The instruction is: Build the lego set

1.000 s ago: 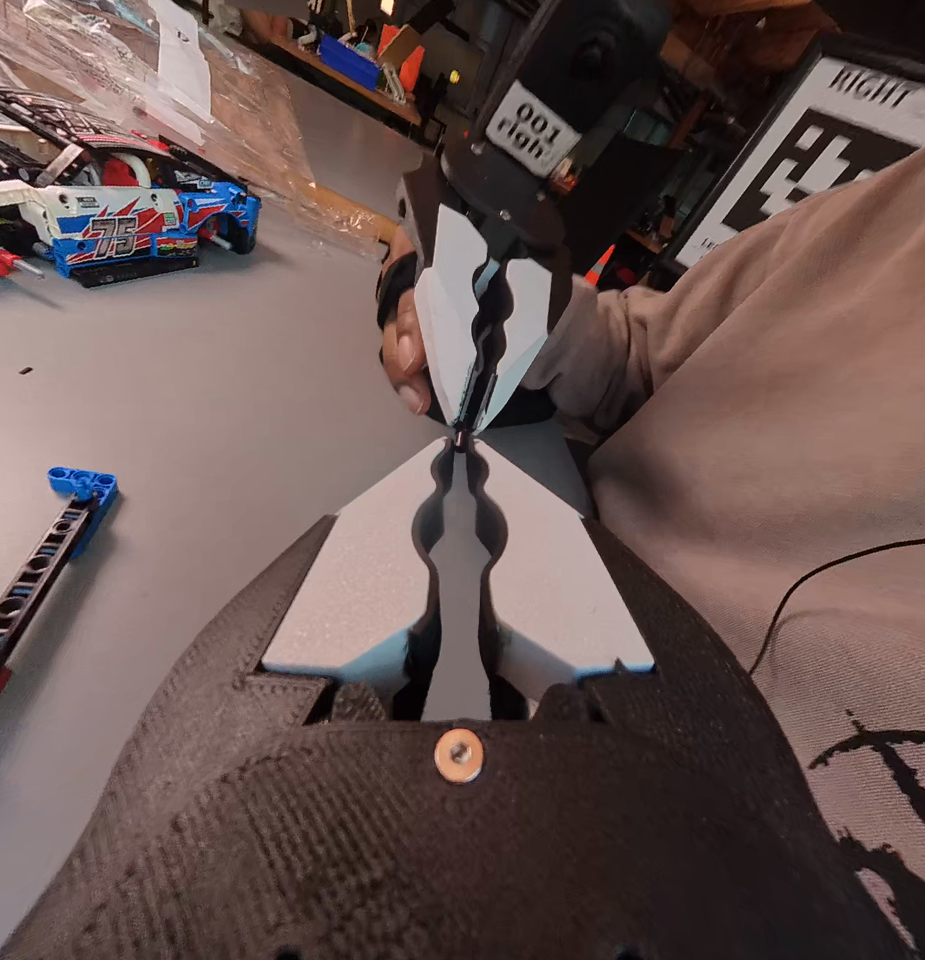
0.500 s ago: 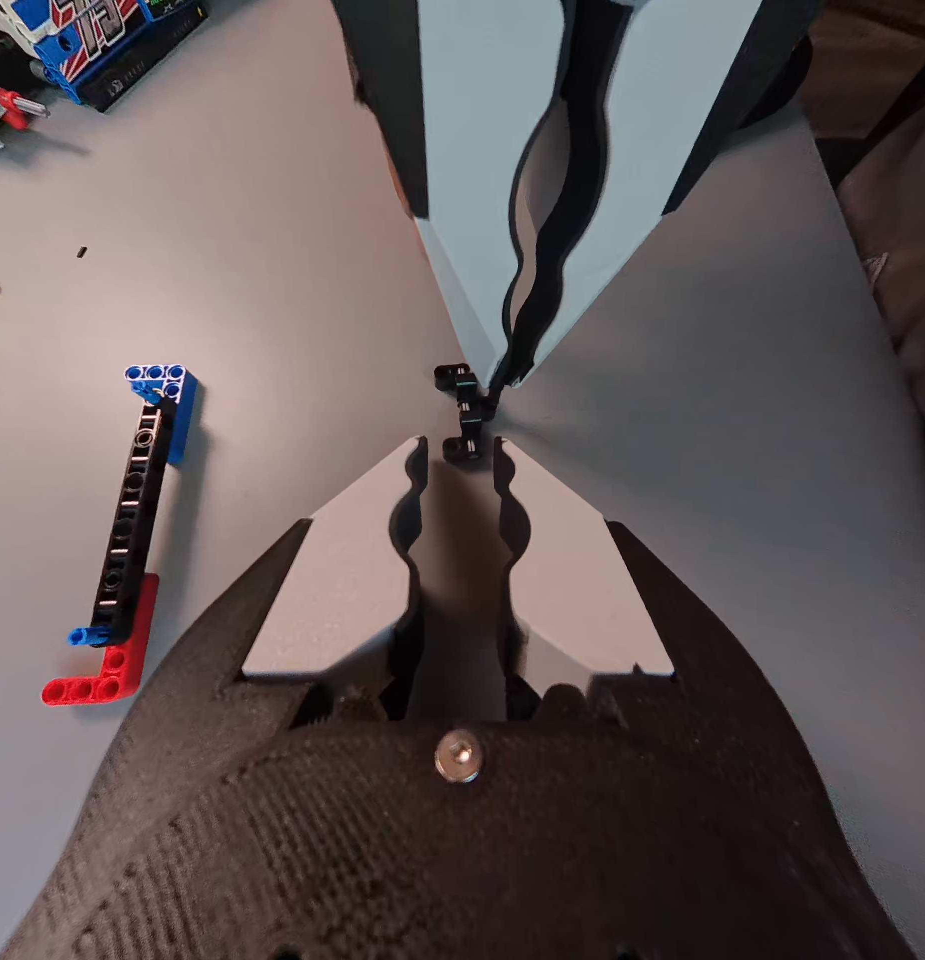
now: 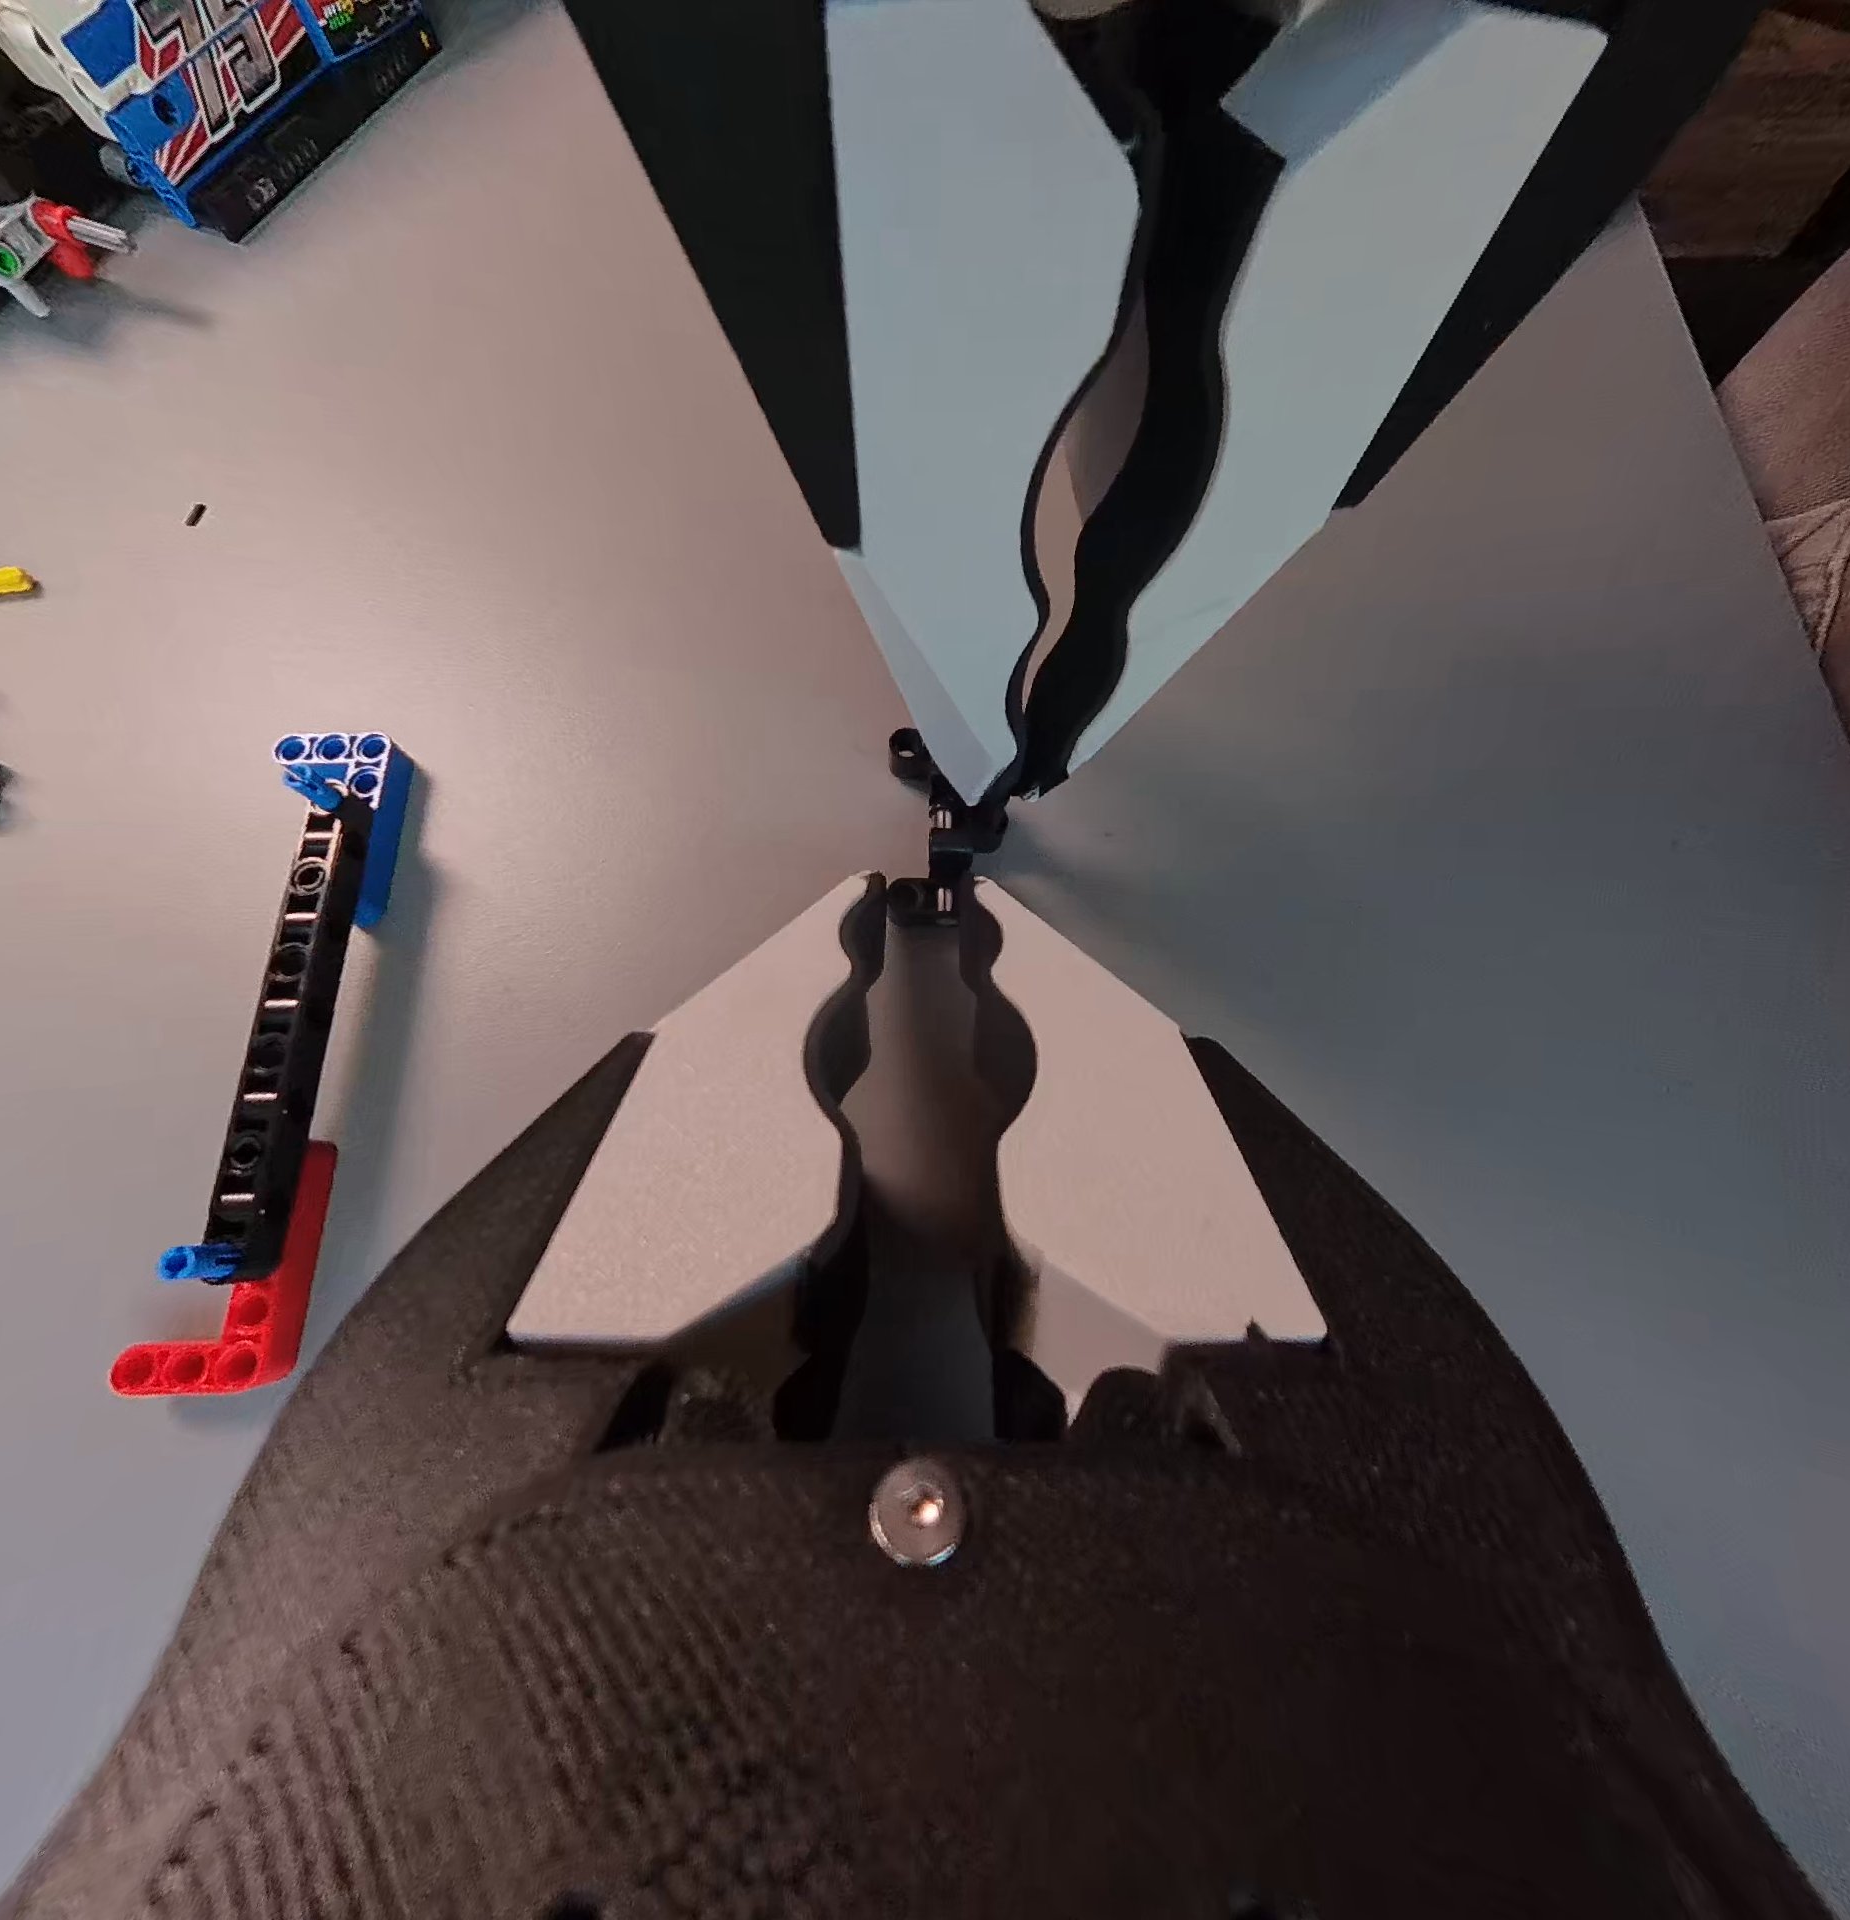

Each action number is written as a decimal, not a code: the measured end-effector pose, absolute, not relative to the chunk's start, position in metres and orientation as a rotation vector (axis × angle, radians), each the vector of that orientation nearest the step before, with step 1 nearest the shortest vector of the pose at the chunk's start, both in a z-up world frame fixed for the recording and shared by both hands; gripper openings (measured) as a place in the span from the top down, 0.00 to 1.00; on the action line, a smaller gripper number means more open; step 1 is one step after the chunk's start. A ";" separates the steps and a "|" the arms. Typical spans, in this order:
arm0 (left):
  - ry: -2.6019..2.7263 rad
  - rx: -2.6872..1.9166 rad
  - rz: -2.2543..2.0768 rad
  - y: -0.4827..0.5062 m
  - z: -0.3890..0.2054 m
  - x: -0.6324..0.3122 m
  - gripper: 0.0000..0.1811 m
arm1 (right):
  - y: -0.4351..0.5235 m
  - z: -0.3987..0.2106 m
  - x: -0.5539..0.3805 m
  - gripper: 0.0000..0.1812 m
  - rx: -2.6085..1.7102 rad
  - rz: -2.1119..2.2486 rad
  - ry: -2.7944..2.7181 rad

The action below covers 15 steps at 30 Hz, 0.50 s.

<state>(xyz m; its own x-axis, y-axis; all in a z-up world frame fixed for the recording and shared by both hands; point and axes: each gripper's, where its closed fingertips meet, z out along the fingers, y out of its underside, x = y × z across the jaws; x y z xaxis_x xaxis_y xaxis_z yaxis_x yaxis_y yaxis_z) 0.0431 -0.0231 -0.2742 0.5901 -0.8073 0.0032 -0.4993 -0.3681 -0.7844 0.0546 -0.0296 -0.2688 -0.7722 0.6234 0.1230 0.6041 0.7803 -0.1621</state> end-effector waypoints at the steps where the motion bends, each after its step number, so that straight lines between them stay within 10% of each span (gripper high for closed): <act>1: 1.035 -2.042 -0.504 -0.023 -0.274 0.043 0.93 | -0.029 -0.269 0.055 0.99 -0.979 0.165 -2.798; 15: 1.014 -2.056 -0.520 -0.024 -0.274 0.043 0.94 | -0.036 -0.268 0.048 0.99 -0.977 0.236 -2.758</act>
